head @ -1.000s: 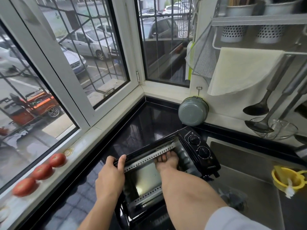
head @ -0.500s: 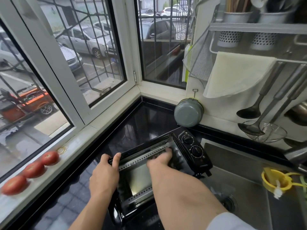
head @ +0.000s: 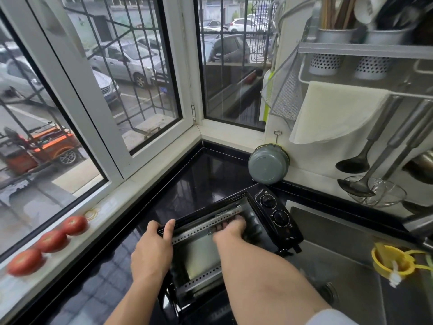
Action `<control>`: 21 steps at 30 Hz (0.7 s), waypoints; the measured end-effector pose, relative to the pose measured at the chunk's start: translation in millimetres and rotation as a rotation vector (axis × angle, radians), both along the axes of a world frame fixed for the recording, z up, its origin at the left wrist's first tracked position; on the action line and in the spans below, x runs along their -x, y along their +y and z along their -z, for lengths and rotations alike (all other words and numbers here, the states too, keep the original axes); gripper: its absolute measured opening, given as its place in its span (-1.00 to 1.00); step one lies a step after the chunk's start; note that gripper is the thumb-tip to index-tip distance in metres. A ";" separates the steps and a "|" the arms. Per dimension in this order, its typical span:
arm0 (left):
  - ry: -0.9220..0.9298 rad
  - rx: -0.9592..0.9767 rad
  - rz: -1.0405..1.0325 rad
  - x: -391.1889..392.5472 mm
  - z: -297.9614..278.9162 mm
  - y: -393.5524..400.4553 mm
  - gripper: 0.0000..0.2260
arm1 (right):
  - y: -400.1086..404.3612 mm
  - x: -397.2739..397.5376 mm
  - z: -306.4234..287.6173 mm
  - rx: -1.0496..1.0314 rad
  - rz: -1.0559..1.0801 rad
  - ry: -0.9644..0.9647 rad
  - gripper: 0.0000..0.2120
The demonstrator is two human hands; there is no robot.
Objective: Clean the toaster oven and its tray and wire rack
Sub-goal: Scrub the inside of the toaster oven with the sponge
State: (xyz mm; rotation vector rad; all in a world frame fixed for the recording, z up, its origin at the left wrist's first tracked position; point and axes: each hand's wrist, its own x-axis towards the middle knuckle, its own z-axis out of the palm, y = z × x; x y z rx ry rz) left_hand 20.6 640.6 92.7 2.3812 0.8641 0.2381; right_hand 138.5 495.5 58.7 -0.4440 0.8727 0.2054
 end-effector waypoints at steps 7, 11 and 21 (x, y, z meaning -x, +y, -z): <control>-0.016 0.009 0.002 5.9 2.2 -4.4 -0.56 | -11.5 4.0 16.4 0.004 -0.235 0.002 -0.65; -0.009 0.020 0.005 8.7 -2.0 -8.8 -0.57 | -13.0 5.4 22.5 0.044 -0.120 0.011 -0.71; -0.021 0.010 0.031 11.6 -4.0 -10.3 -0.60 | 38.2 40.9 41.5 -0.146 -0.540 0.007 -0.56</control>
